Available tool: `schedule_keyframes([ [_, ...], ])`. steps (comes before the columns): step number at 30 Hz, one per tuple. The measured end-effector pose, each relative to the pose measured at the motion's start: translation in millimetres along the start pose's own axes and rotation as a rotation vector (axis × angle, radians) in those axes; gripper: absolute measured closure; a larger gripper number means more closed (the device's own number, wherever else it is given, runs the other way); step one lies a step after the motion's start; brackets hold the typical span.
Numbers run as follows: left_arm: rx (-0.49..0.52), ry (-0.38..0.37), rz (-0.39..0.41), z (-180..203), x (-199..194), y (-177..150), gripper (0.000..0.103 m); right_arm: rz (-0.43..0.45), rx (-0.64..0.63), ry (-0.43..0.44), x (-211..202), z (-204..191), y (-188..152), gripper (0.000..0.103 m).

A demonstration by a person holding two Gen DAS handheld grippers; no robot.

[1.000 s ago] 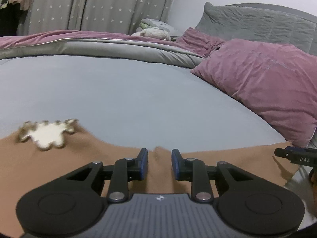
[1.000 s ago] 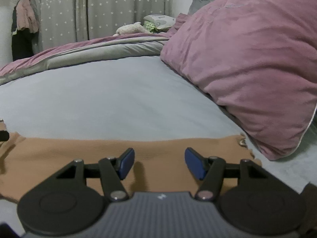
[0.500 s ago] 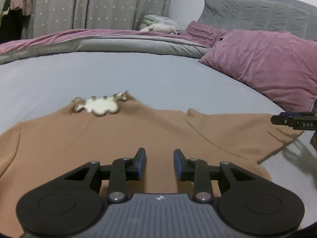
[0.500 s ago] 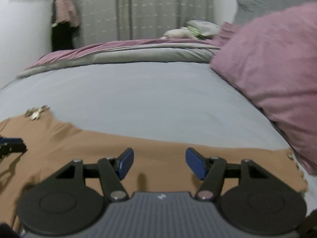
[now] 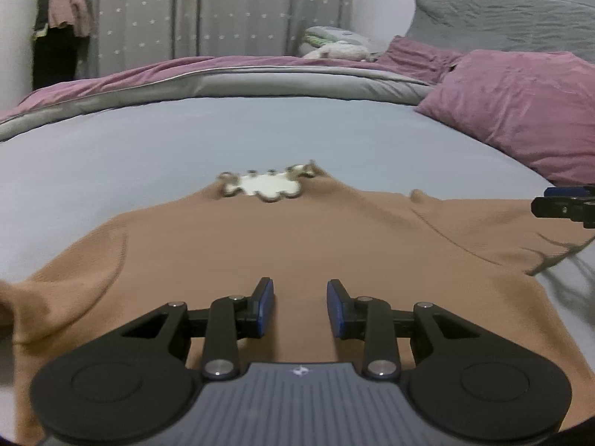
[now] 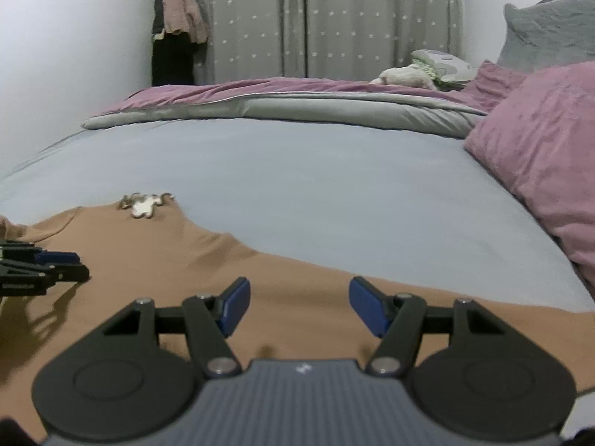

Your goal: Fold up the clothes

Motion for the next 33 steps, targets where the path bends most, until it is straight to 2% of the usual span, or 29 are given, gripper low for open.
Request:
schedule_keyframes([
  [5,-0.023,0.055,-0.008,-20,-8,1,0.072,-0.012,-0.013,0.036,5,-28,11,0.041],
  [18,-0.077,0.161,-0.045,-80,-38,-2,0.071,-0.027,-0.048,0.103,23,-108,65,0.041],
  [30,-0.169,0.149,-0.070,-115,-84,-5,0.069,-0.029,-0.007,0.202,41,-178,103,0.041],
  [33,-0.166,0.183,-0.061,-124,-101,-6,0.064,-0.028,-0.003,0.239,44,-200,111,0.041],
])
Point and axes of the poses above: each gripper's, at about its wrist camera, not at the fingertips, and x roughly the way its jaws point, z to its right, y to its top, the point moved 8 cm from there along x, roughly the way its jaws point, and after that the axes turned 7 degrees about -x, right-handed, at the moved point
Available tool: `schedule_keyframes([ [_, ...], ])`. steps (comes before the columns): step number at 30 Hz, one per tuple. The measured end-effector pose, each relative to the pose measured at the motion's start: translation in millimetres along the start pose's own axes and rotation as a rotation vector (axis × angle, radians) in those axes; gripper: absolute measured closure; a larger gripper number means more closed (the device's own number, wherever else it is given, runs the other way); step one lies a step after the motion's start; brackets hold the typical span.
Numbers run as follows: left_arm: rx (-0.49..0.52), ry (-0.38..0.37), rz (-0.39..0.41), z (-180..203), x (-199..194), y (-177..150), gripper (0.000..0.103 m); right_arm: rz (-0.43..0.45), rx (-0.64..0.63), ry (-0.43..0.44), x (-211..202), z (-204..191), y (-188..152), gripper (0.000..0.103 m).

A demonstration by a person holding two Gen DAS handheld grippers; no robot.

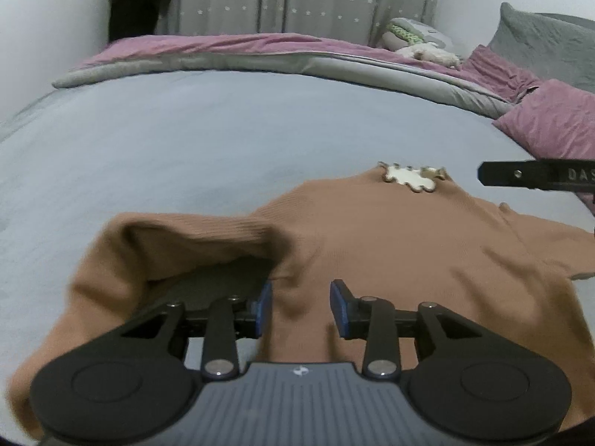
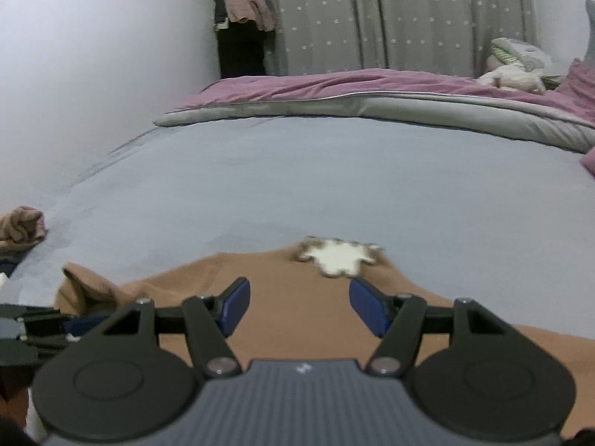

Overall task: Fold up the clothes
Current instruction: 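Grasp the other sleeve's ruffled cuff with the left gripper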

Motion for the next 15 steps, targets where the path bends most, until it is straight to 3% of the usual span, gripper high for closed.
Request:
schedule_keyframes([
  [15,-0.283,0.026,0.030,-87,-41,13,0.063,-0.001,-0.021,0.140,60,-112,17,0.039],
])
Point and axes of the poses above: each gripper's, at about its wrist camera, not at the fingertips, and x roughly the way its jaws point, z to its right, y to its top, the point moved 8 cm from there along x, roughly the way its jaws point, and after that the axes turned 7 degrees about -x, right-handed, at the moved point
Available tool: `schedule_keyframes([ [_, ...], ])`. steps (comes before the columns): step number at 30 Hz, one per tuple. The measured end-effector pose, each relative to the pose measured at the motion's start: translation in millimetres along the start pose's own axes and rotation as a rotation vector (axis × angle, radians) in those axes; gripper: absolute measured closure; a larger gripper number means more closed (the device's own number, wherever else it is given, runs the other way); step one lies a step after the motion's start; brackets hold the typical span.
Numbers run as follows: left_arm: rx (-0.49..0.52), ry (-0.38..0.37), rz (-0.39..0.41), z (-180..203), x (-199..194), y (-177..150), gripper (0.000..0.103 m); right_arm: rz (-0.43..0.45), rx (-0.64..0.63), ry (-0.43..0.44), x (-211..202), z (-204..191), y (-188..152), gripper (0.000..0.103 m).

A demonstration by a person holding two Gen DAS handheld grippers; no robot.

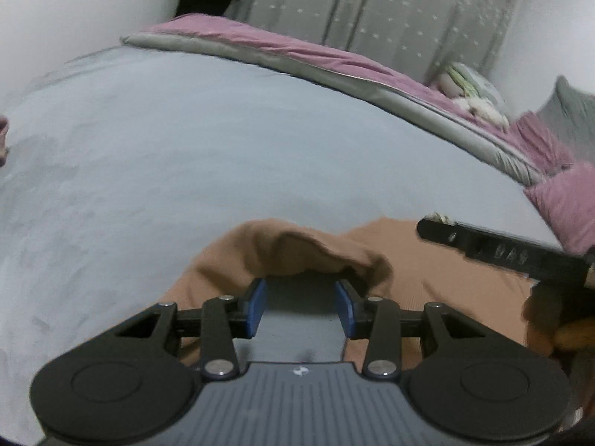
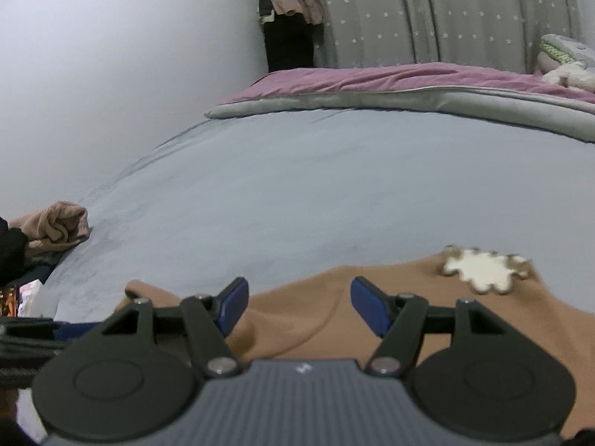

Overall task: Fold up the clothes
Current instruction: 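Grasp the other sleeve's ruffled cuff with the left gripper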

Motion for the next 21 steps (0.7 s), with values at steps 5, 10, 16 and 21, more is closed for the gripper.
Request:
schedule_keyframes([
  [5,-0.085,0.021,0.021,-28,-11,12,0.062,0.005,-0.007,0.047,14,-20,-7,0.039],
  [10,-0.148,0.104,0.033,-59,-16,16,0.061,0.029,-0.051,0.083,17,-37,-20,0.037],
  [16,-0.160,0.241,-0.023,-89,-11,4,0.061,0.026,-0.064,0.133,15,-36,-29,0.035],
  [21,-0.159,0.287,-0.074,-99,-3,-8,0.061,0.030,-0.026,0.145,14,-26,-29,0.035],
])
Point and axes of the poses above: each gripper's, at about its wrist camera, not at the fingertips, and x roughly the way its jaws point, z to its right, y to its top, the point moved 8 cm from there along x, roughly the way its jaws point, and after that the axes turned 7 degrees about -x, right-handed, at the moved point
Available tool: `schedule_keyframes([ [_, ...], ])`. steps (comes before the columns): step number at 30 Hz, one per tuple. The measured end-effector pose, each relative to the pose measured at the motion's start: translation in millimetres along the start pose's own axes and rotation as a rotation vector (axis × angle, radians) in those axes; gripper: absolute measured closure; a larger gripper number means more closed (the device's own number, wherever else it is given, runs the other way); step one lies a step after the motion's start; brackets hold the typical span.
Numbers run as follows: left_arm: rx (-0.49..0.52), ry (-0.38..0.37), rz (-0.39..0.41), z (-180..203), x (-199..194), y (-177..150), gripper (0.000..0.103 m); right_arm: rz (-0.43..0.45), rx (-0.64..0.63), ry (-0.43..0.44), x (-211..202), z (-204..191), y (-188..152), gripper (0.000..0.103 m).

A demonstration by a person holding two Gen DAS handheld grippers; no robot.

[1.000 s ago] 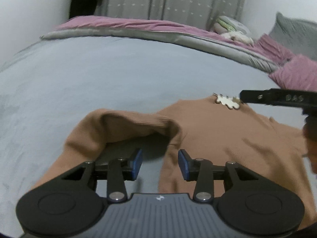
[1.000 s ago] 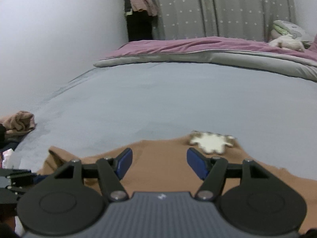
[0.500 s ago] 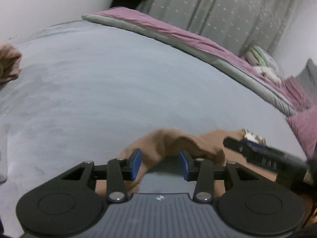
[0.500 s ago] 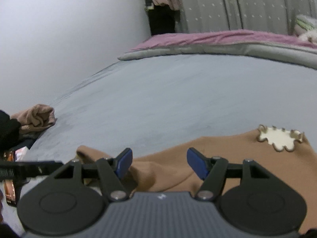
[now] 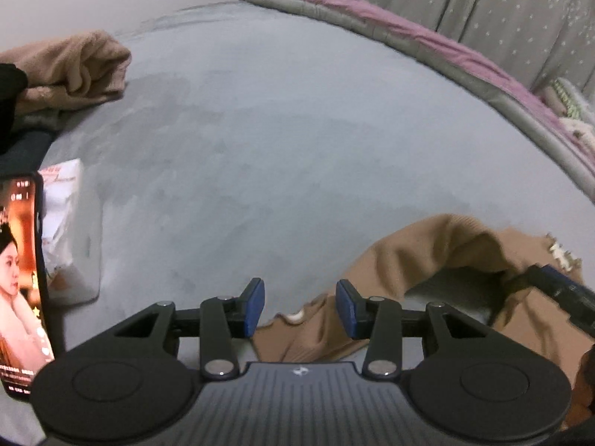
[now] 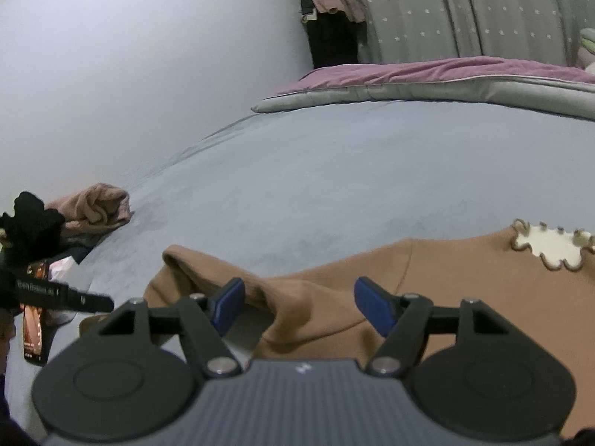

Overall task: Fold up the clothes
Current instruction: 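Grasp the other sleeve's ruffled cuff with the left gripper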

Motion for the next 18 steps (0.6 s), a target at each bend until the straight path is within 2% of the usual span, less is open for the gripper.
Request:
schedule_keyframes([
  [8,0.114,0.006,-0.066,7,11,-17,0.061,0.000,0.031,-0.010,2,9,-2,0.034],
  [13,0.004,-0.012,-0.042,-6,1,-6,0.061,0.000,0.051,-0.009,2,15,-4,0.034],
  [18,-0.002,0.032,-0.033,-18,-2,-1,0.062,0.004,0.060,-0.009,2,17,-4,0.034],
])
Point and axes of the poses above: each gripper's, at about its wrist camera, not at the fingertips, and x roughly the way its jaws point, z to its right, y to its top, the point moved 8 cm from there along x, roughly the way its jaws point, and after that the axes turned 7 degrees about -x, right-handed, at the moved point
